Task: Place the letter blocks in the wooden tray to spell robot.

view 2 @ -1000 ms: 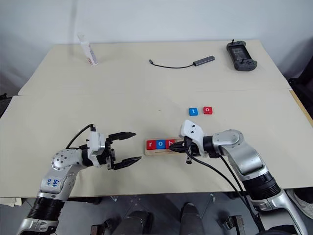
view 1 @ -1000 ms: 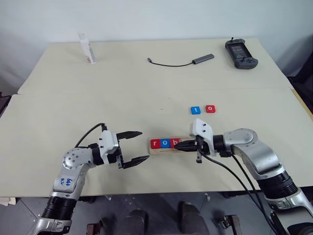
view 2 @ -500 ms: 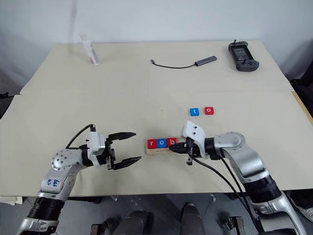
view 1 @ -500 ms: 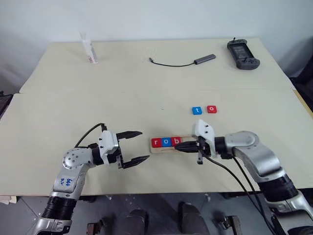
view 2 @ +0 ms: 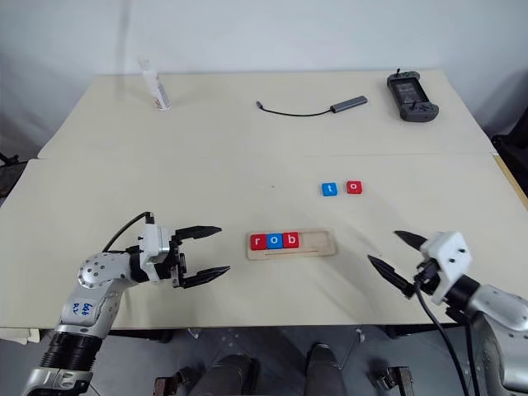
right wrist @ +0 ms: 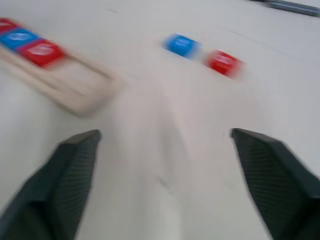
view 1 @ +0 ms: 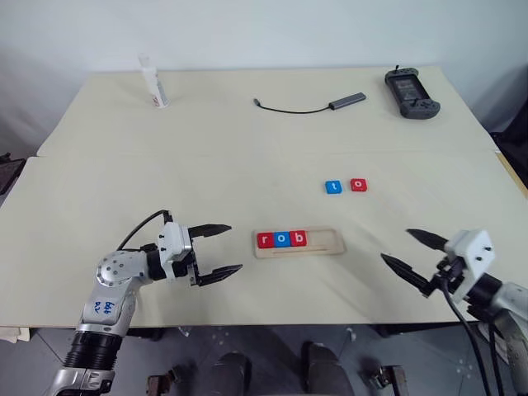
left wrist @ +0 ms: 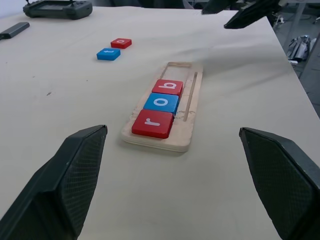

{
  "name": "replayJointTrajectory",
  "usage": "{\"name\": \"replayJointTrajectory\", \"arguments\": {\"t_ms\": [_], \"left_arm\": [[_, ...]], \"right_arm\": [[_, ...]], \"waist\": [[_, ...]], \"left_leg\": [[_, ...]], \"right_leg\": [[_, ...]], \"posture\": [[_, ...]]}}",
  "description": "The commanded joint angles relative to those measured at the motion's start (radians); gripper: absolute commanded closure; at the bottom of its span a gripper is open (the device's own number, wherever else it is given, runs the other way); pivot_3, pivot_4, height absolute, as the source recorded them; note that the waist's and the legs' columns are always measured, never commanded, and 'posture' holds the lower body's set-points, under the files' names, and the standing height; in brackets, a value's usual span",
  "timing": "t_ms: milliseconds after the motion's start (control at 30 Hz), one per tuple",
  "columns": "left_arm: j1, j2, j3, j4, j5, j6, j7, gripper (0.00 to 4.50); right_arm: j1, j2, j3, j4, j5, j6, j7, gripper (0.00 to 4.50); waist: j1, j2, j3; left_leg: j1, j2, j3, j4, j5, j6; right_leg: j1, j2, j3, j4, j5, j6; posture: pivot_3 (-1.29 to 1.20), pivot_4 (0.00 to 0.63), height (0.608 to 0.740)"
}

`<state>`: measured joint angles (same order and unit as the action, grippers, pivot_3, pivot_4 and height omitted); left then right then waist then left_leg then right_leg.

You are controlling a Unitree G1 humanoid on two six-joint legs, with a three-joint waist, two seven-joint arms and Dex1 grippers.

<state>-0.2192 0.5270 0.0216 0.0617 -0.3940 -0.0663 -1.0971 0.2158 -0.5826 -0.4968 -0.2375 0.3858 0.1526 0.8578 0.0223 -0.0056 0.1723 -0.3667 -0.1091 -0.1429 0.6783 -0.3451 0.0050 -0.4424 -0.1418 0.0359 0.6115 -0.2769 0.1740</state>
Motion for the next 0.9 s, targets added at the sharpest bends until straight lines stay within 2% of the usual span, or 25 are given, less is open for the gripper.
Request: {"name": "replayJointTrajectory", "arguments": {"t_ms": [33, 167, 300, 367, 433, 533, 667, 767, 900], "left_arm": [[-0.022, 0.003, 0.017, 0.021, -0.016, -0.016, -0.019, 0.00], [-0.033, 0.000, 0.021, 0.036, -0.024, -0.010, -0.028, 0.00], [-0.040, -0.006, 0.032, 0.035, -0.026, 0.020, 0.006, 0.00], [-0.045, -0.010, 0.033, 0.033, -0.025, 0.026, 0.015, 0.00], [-0.047, -0.013, 0.031, 0.028, -0.020, 0.024, 0.022, 0.00], [-0.045, -0.016, 0.022, 0.012, -0.010, 0.024, 0.030, 0.00], [-0.034, -0.021, 0.016, -0.019, -0.004, 0.027, 0.049, 0.00], [-0.016, -0.020, 0.014, -0.052, -0.004, 0.033, 0.066, 0.00], [0.004, -0.020, 0.016, -0.080, -0.004, 0.043, 0.089, 0.00]], "right_arm": [[0.022, 0.023, -0.056, 0.045, 0.015, -0.089, -0.022, 0.03], [-0.005, 0.013, -0.032, 0.074, 0.020, -0.100, -0.034, 0.03], [-0.120, -0.038, 0.056, 0.039, 0.049, 0.067, -0.059, 0.03], [-0.229, -0.063, 0.119, 0.035, 0.066, 0.192, -0.084, 0.03], [-0.391, -0.080, 0.214, 0.080, 0.013, 0.313, -0.144, 0.03], [-0.607, -0.045, 0.286, 0.177, -0.021, 0.437, -0.245, 0.03], [-0.803, 0.001, 0.357, 0.307, -0.082, 0.561, -0.362, 0.03], [-0.887, 0.024, 0.389, 0.348, -0.094, 0.618, -0.388, 0.03], [-0.926, 0.030, 0.408, 0.334, -0.092, 0.691, -0.395, 0.03]], "waist": [[0.000, 0.000, 0.000], [-0.001, 0.000, 0.000], [-0.006, 0.000, 0.000], [-0.011, 0.001, 0.000], [-0.016, 0.001, 0.000], [-0.023, 0.001, 0.000], [-0.021, 0.001, 0.000], [-0.024, 0.001, 0.000], [-0.026, 0.001, 0.000]], "left_leg": [[0.000, 0.000, 0.000, 0.000, 0.000, 0.000], [0.001, 0.000, 0.002, 0.000, 0.000, 0.000], [0.001, 0.001, 0.003, 0.000, 0.000, 0.000], [0.002, 0.001, 0.003, 0.000, 0.000, 0.000], [0.001, 0.001, 0.003, 0.001, 0.000, 0.000], [0.001, 0.001, 0.003, 0.001, 0.000, -0.001], [-0.002, 0.001, -0.002, 0.000, 0.000, 0.000], [-0.003, -0.001, 0.000, 0.000, -0.001, 0.002], [-0.004, -0.001, 0.000, -0.001, -0.002, 0.004]], "right_leg": [[0.000, 0.000, 0.000, 0.000, 0.000, 0.000], [0.000, 0.000, 0.001, 0.000, 0.000, 0.000], [0.000, 0.000, 0.001, 0.000, 0.001, 0.001], [0.000, 0.000, 0.001, 0.001, 0.001, 0.001], [-0.001, 0.000, 0.001, 0.001, 0.001, 0.000], [-0.002, 0.000, 0.001, 0.001, 0.001, 0.000], [-0.003, 0.000, -0.002, 0.001, 0.002, -0.001], [-0.003, -0.002, -0.002, 0.002, 0.002, -0.002], [-0.003, -0.003, -0.004, 0.000, 0.002, -0.002]], "posture": [[0.00, 0.150, 0.740], [0.00, 0.150, 0.740], [0.00, 0.150, 0.740], [0.00, 0.150, 0.740], [0.00, 0.150, 0.740], [0.00, 0.150, 0.740], [0.00, 0.150, 0.740], [0.00, 0.150, 0.740], [0.00, 0.150, 0.740]]}}
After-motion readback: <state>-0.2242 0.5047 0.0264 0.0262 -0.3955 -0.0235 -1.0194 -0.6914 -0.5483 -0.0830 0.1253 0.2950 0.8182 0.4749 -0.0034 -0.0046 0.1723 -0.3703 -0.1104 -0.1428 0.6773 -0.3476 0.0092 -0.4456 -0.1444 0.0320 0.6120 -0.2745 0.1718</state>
